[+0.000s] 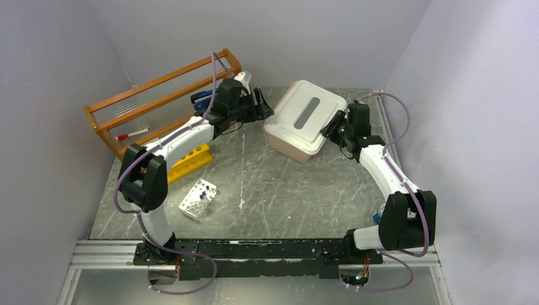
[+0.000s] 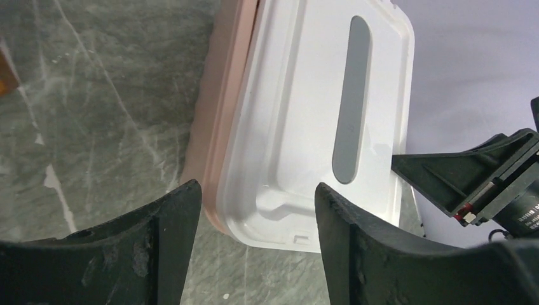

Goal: Organize the chemistry lab equipment

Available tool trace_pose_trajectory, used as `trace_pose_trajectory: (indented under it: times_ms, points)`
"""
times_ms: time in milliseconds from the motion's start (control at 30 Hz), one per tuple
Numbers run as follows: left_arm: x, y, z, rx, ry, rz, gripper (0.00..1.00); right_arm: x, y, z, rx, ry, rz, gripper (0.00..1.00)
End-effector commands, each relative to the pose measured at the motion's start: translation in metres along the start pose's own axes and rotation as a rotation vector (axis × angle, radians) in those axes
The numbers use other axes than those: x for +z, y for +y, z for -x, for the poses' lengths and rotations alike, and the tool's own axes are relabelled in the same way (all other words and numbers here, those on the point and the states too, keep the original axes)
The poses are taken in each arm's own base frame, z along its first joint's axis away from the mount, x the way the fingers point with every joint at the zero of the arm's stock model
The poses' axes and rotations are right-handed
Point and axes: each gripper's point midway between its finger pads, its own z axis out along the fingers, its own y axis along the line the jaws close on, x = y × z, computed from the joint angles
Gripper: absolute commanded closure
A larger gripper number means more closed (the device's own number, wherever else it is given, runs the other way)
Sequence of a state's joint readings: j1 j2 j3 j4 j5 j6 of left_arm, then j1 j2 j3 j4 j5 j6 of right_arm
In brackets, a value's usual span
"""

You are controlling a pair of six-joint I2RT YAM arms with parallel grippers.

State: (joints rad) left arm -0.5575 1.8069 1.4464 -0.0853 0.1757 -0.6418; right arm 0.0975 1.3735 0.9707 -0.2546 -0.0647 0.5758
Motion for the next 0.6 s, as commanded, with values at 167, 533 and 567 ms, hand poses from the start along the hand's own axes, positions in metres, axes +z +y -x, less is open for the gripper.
trace_pose_trajectory:
  times_ms: [167, 533, 567]
  points:
    - [-0.006, 0.015, 0.012, 0.107, -0.03, 0.088, 0.32, 0.0, 0.009, 0.003, 0.008, 0.011, 0.03, 0.54]
    - [0.019, 0.038, -0.018, 0.122, 0.067, 0.115, 0.36, 0.014, 0.011, 0.0, 0.033, 0.035, 0.043, 0.54]
    - [0.02, 0.041, -0.02, 0.125, 0.07, 0.128, 0.37, 0.014, 0.01, 0.001, 0.032, 0.032, 0.034, 0.53]
